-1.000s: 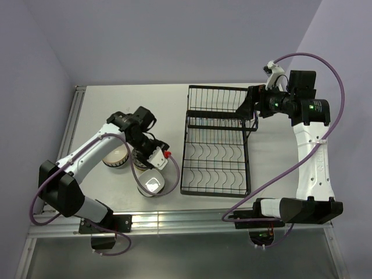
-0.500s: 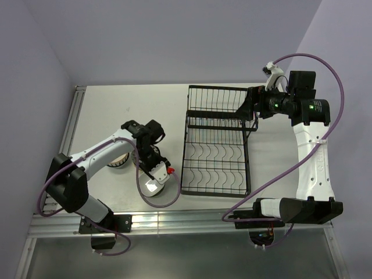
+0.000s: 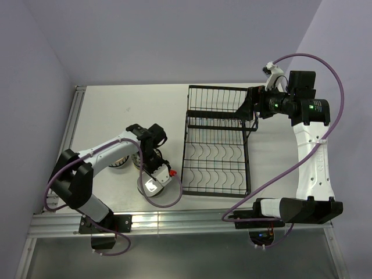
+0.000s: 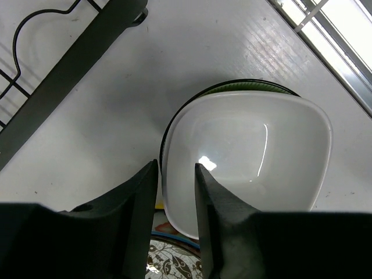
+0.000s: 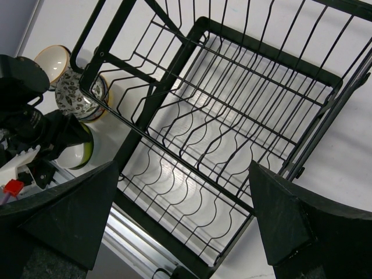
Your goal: Load the bowls into the dish rack
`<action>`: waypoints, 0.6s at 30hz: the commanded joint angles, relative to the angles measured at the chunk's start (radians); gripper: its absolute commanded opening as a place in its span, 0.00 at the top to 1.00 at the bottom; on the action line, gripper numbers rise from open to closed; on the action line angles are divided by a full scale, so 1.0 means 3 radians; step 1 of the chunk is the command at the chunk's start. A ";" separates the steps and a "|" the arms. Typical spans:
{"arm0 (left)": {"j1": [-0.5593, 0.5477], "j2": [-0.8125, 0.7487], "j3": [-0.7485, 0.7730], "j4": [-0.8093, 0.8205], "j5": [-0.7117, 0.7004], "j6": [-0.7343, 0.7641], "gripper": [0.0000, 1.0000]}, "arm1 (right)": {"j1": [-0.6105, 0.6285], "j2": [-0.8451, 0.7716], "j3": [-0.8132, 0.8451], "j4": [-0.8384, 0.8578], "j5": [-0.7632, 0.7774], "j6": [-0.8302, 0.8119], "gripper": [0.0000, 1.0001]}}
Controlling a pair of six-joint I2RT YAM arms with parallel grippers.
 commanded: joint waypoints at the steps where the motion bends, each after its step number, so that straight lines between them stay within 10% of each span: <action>1: -0.0013 0.0017 0.0097 -0.0009 0.0014 0.0022 0.65 | 0.0017 -0.0006 0.0021 0.0016 -0.0011 -0.0007 0.00; 18: -0.0018 -0.0223 0.0343 -0.0173 0.0070 -0.0264 0.97 | 0.0017 0.0050 0.0143 0.0052 0.0096 0.0075 0.00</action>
